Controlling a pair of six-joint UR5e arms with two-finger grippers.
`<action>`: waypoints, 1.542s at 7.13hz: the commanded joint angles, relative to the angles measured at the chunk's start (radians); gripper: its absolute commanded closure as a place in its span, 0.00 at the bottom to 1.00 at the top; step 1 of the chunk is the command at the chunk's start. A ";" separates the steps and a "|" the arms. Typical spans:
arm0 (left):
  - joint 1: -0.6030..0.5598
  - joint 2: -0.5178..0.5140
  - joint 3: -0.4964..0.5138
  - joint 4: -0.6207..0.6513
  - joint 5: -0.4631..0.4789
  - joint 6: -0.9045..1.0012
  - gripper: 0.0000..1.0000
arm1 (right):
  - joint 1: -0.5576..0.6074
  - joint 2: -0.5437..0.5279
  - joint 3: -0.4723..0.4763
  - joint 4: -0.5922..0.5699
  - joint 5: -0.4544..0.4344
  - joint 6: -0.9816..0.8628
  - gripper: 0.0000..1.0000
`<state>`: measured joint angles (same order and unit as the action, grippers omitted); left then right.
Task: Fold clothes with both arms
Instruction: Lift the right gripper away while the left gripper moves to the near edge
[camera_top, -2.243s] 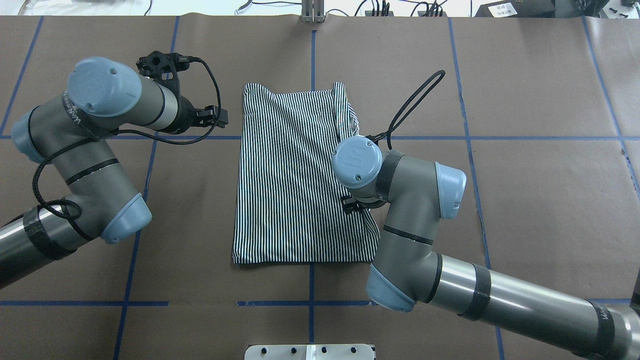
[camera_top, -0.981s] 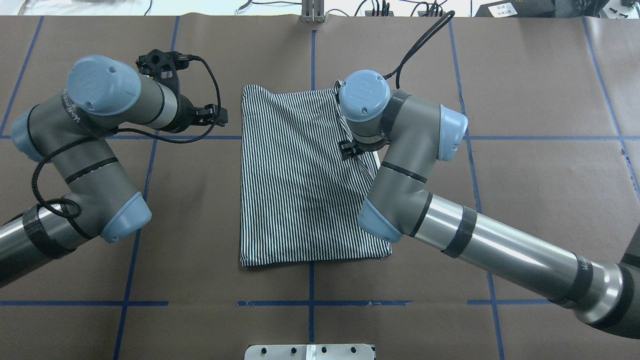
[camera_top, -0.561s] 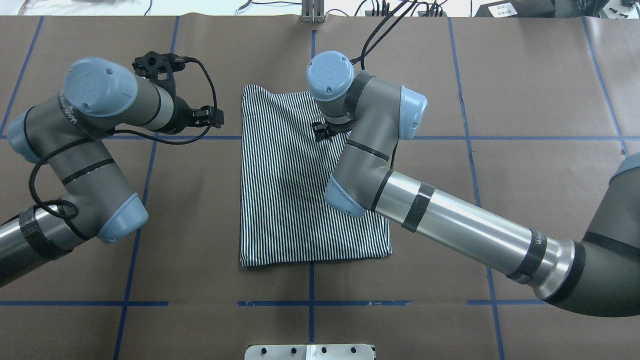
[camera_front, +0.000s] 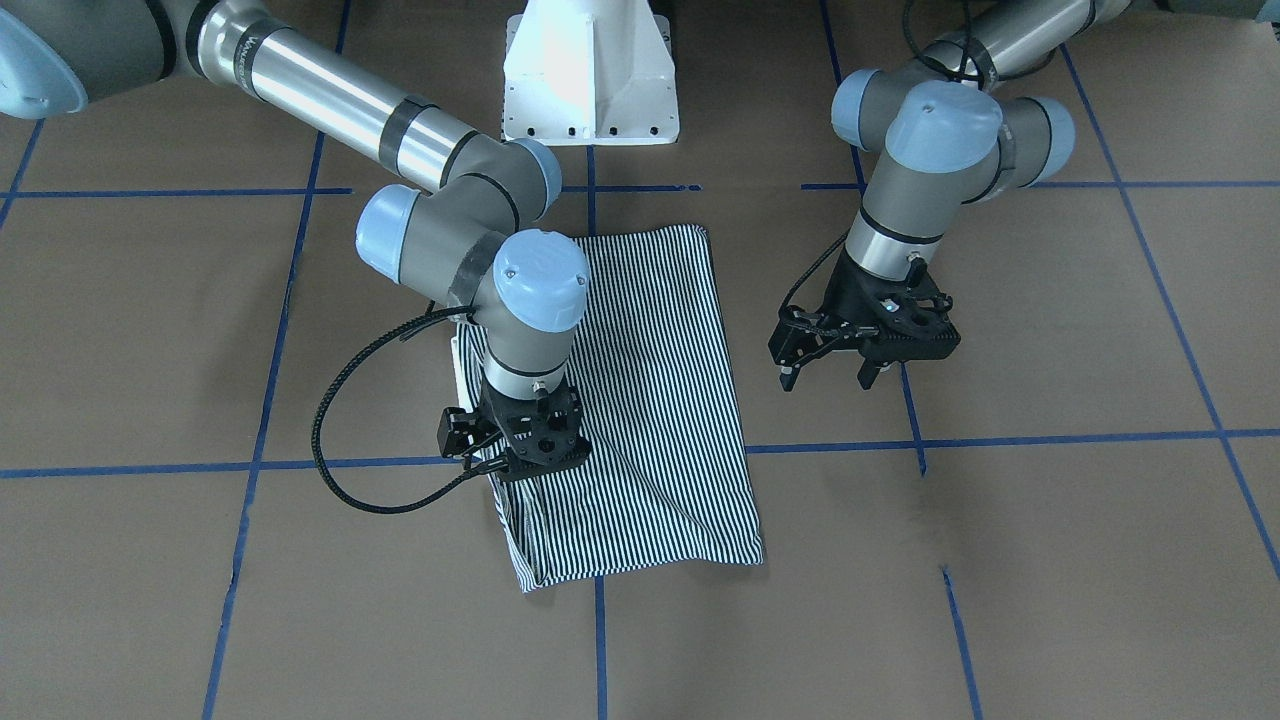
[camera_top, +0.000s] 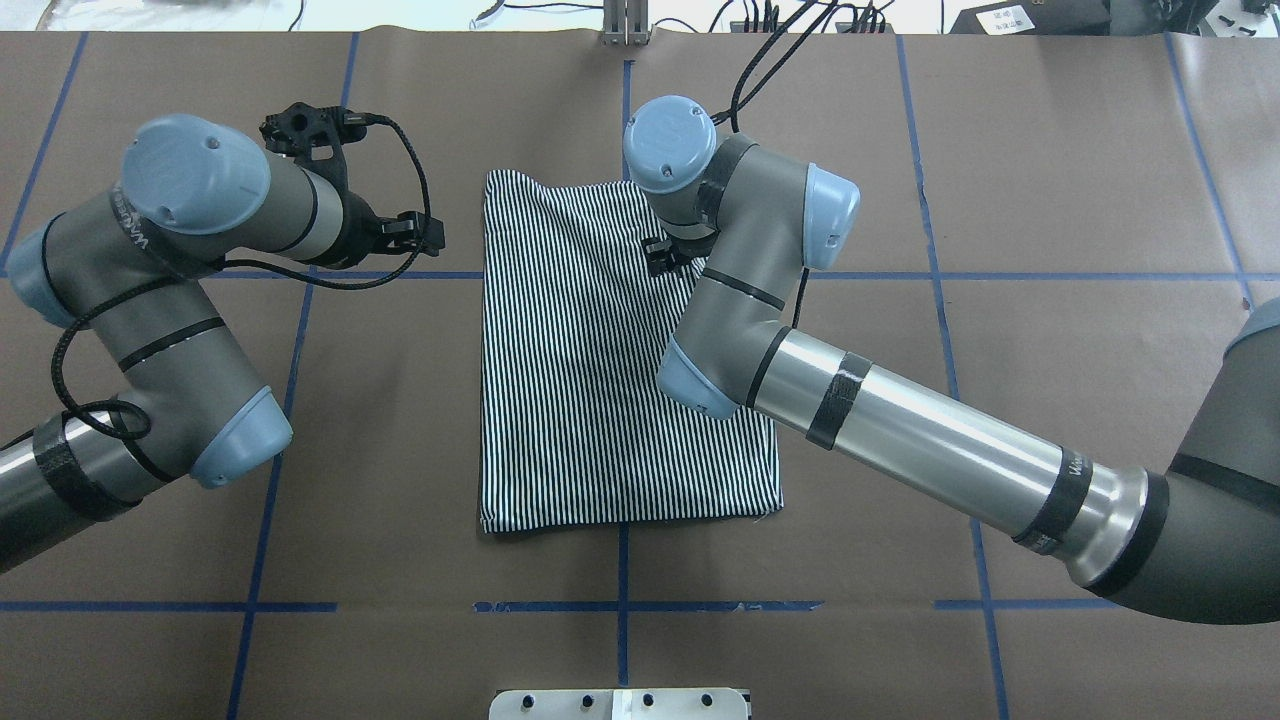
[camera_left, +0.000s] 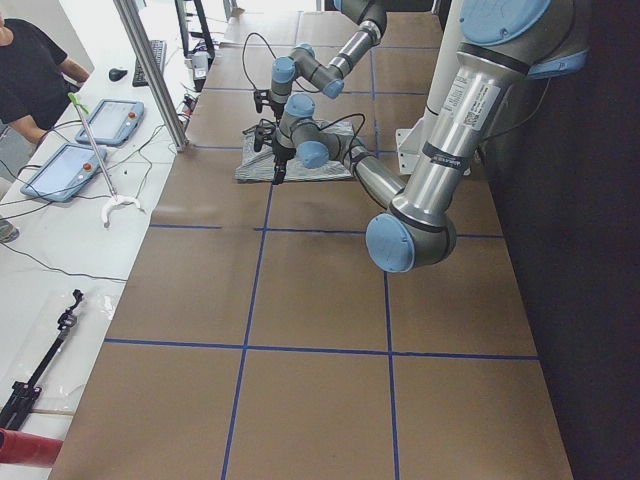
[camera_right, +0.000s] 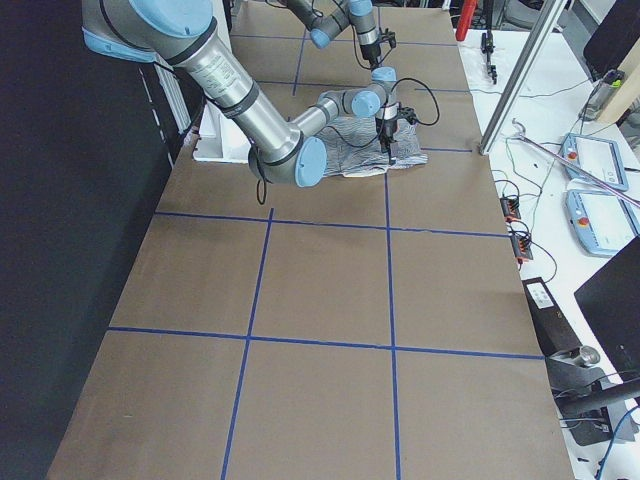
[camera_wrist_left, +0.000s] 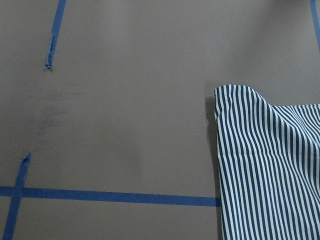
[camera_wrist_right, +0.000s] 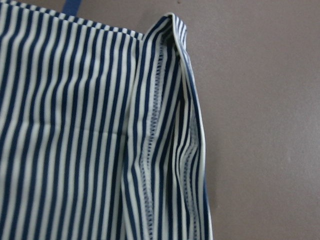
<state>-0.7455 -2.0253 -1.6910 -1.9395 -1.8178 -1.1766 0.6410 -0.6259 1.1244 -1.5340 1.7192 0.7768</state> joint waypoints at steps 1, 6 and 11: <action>0.001 -0.001 -0.003 0.001 0.000 0.000 0.00 | 0.047 -0.017 -0.006 0.002 -0.001 -0.046 0.00; 0.000 0.002 -0.016 0.002 -0.003 -0.017 0.00 | 0.193 -0.101 0.052 0.057 0.176 -0.157 0.00; 0.343 -0.033 -0.153 0.342 0.067 -0.688 0.00 | 0.193 -0.308 0.449 -0.061 0.307 -0.015 0.00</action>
<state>-0.4957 -2.0403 -1.8357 -1.6783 -1.8031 -1.7392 0.8356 -0.9066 1.4919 -1.5368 2.0151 0.7392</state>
